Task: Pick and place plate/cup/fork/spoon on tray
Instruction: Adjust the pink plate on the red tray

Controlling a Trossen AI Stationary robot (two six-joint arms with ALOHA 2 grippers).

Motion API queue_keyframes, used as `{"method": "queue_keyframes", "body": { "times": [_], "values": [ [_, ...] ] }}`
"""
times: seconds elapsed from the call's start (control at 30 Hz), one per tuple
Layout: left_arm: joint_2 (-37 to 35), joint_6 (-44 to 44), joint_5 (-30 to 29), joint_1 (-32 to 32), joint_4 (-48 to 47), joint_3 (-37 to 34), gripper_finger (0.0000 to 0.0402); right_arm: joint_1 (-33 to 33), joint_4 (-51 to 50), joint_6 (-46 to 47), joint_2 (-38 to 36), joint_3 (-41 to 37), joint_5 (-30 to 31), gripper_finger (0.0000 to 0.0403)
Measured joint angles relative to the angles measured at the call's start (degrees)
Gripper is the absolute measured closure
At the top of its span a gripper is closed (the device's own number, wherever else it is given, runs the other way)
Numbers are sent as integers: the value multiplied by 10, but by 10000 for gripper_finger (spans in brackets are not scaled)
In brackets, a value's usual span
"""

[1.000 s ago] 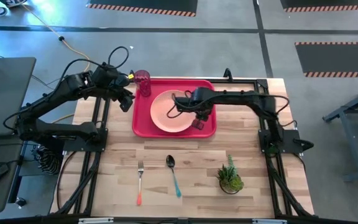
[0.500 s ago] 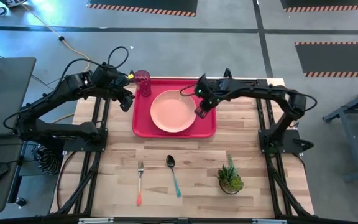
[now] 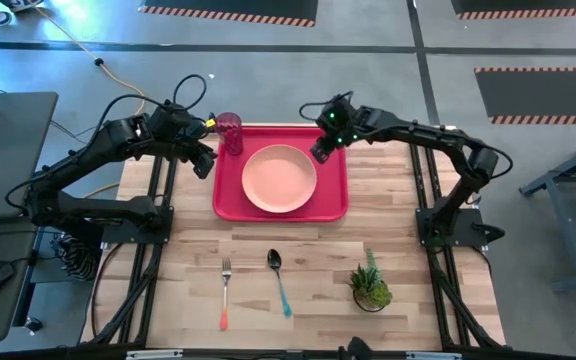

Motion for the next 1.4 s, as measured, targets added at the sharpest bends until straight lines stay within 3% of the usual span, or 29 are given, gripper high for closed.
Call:
{"method": "queue_keyframes", "body": {
  "times": [0.23,0.6,1.0,1.4],
  "values": [
    [0,-9,-18,0,17,0,300,-6,82,-24,40,0,-10,268],
    [0,-16,-30,0,73,0,300,-5,81,-31,104,0,-30,268],
    [0,-17,-47,0,73,0,300,6,80,-33,159,0,-30,269],
    [0,-15,-47,0,73,0,300,6,81,-17,180,0,-33,327]
  ]
}}
